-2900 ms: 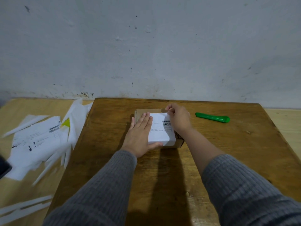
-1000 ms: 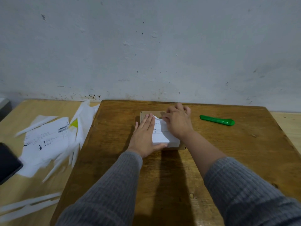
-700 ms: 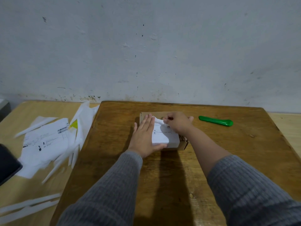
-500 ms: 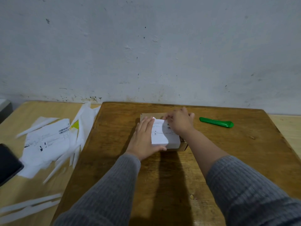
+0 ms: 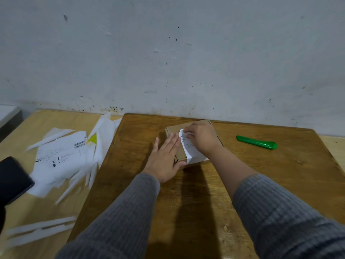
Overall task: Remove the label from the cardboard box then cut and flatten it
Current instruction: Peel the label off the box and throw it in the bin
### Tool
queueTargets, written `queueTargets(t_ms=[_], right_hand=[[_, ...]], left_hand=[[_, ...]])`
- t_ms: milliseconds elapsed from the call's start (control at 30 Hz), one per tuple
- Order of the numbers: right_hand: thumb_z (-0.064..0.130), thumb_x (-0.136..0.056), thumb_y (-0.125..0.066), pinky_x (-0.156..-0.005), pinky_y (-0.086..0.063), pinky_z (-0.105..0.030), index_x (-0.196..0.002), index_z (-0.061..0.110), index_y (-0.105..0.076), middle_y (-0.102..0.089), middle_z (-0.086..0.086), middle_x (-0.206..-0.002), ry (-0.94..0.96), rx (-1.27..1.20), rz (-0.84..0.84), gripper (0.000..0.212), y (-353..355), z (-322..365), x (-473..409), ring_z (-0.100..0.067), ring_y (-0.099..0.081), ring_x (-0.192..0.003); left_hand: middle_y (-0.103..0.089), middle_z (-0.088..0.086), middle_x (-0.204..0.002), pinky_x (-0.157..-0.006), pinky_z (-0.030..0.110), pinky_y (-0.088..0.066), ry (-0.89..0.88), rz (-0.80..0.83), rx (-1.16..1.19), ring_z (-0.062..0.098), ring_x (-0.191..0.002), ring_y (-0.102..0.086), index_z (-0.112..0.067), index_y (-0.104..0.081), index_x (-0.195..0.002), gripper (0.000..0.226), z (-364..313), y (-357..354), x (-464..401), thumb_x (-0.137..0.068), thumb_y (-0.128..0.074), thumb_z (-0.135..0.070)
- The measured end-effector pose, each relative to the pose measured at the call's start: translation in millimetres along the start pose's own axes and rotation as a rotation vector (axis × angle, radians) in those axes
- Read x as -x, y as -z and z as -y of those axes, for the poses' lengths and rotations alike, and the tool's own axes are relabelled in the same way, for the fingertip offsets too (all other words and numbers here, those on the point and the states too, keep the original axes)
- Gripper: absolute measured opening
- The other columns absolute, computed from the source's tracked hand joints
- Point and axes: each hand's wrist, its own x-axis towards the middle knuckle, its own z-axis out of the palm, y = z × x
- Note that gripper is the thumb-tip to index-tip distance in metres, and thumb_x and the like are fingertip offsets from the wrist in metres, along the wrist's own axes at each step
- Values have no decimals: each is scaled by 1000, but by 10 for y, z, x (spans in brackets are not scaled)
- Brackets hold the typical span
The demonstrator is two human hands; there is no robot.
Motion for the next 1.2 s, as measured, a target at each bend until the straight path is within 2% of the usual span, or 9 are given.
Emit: queueTargets(t_ms=[233,433,600,733,833,933,1033,1133,1200], right_hand=[[29,-87,-62,-90,-49,-36,-100,26,-73,-72,1,-106,-125,-66,23,17,-14,17,-80,-18,-64,-98],[27,-98,-42,-94,-26,-34,-104,23,-68,-68,1,-112,-204,-18,88,27,13,50,-2,-21,-58,-107],[31,-98,-39,-94,-26,-37,-79,23,-57,-58,2,-87,-346,-62,284,28,160,49,70,-22,-55,-100],[28,-92,-50,-89,-28,-36,-89,25,-60,-61,7,-86,-409,-224,106,11,184,-12,183,-19,-56,-95],[27,-90,-56,-88,-35,-35,-82,29,-60,-57,13,-67,-375,-315,15,9,148,-20,257,-15,-55,-82],[34,-88,-61,-90,-40,-34,-86,31,-70,-66,11,-84,-282,-226,-3,9,131,-27,297,-12,-58,-90],[37,-83,-68,-86,-36,-31,-102,24,-73,-56,4,-108,-206,-135,-6,24,148,-48,326,-13,-51,-104],[37,-90,-58,-83,-33,-34,-105,26,-72,-63,6,-111,-128,62,-4,24,143,-52,336,-20,-51,-110],[37,-91,-55,-86,-35,-34,-102,25,-73,-69,8,-110,-160,32,3,24,114,-58,344,-19,-55,-107]], left_hand=[[19,-8,-160,-119,52,4,52,20,71,5,-144,21,-20,12,-154,87,-48,-14,-10,-92,-25,-68],[18,-9,-160,-118,55,1,67,58,47,5,-144,20,-23,10,-154,83,-53,35,-20,-93,-27,-65],[17,-10,-160,-118,58,2,65,88,15,6,-145,19,-24,7,-155,78,-83,85,-31,-96,-29,-61],[16,-7,-161,-118,55,2,42,127,-35,9,-146,17,-22,7,-155,76,-127,162,-60,-98,-31,-56],[15,-5,-161,-119,54,2,47,139,-26,11,-147,16,-20,7,-155,75,-155,182,-54,-99,-33,-53],[16,-3,-161,-118,55,4,46,131,-36,13,-147,17,-19,7,-154,73,-189,179,-36,-100,-32,-50],[16,0,-161,-119,53,6,30,89,-85,14,-147,17,-18,6,-154,67,-248,141,-3,-103,-27,-45],[15,-1,-162,-119,51,5,38,61,-93,12,-147,17,-17,7,-154,64,-284,94,32,-104,-24,-42],[15,-3,-161,-119,52,7,54,71,-72,10,-147,17,-19,7,-154,64,-273,95,23,-104,-23,-44]])
